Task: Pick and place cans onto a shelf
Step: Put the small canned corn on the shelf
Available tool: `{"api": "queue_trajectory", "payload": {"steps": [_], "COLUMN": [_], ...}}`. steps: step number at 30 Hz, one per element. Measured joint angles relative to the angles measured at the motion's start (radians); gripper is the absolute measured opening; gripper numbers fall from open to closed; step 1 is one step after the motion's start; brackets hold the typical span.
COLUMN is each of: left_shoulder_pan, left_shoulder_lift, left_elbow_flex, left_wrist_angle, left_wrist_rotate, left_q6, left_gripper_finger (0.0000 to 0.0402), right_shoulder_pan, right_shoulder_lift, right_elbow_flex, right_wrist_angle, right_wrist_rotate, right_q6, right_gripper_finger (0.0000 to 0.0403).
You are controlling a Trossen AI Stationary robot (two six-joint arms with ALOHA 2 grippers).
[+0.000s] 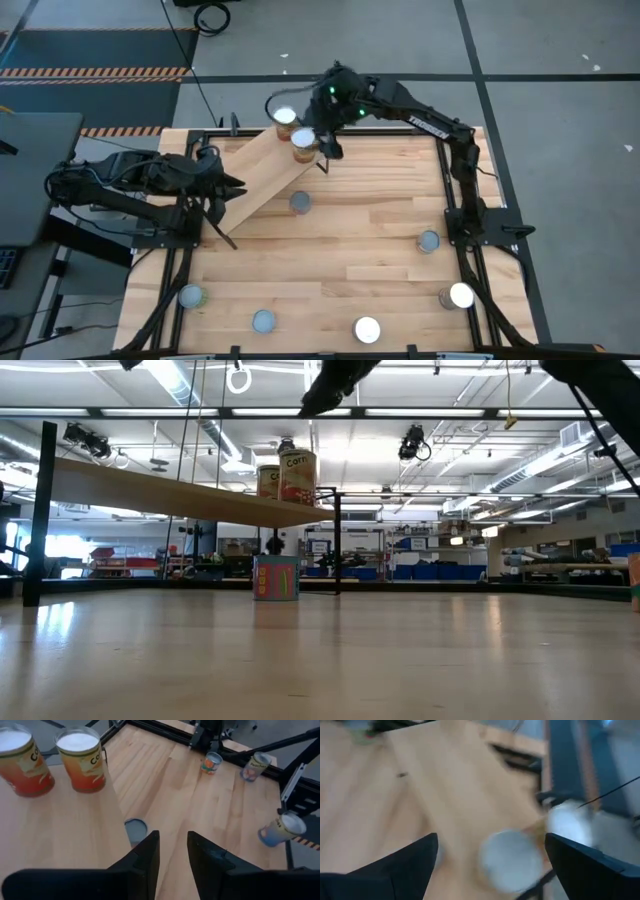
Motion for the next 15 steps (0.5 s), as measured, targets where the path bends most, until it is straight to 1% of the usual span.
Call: {"api": "queue_trajectory", "payload": {"steps": [3,6,10,15], "left_shoulder_pan": [0.0,0.0,0.0,-0.001], "left_shoulder_lift": [0.0,0.0,0.0,0.0], "left_elbow_flex": [0.0,0.0,0.0,0.0], "left_wrist_angle": [0.0,0.0,-0.001,-0.025], "left_wrist_rotate": [0.02,0.063,0.142,0.207], "left_q6": [-0.006,-0.041,-0.092,-0.155], "left_gripper_finger": [0.0105,0.0105,0.0105,0.0105], "right_shoulder_pan": [0.078,0.168,0.283,0.39], "right_shoulder_lift": [-0.008,-0.007,-0.007,-0.007], "right_elbow_flex": [0.0,-0.004,-0.046,-0.188], "right_wrist_angle": [-0.11,-0.194,-0.194,-0.085], "right_wrist_rotate": [0.036,0.088,0.101,0.21], "right_q6": [0.039,0.087,0.216,0.401], "right_gripper_finger": [0.0356,0.0348,0.0346,0.0346]}}
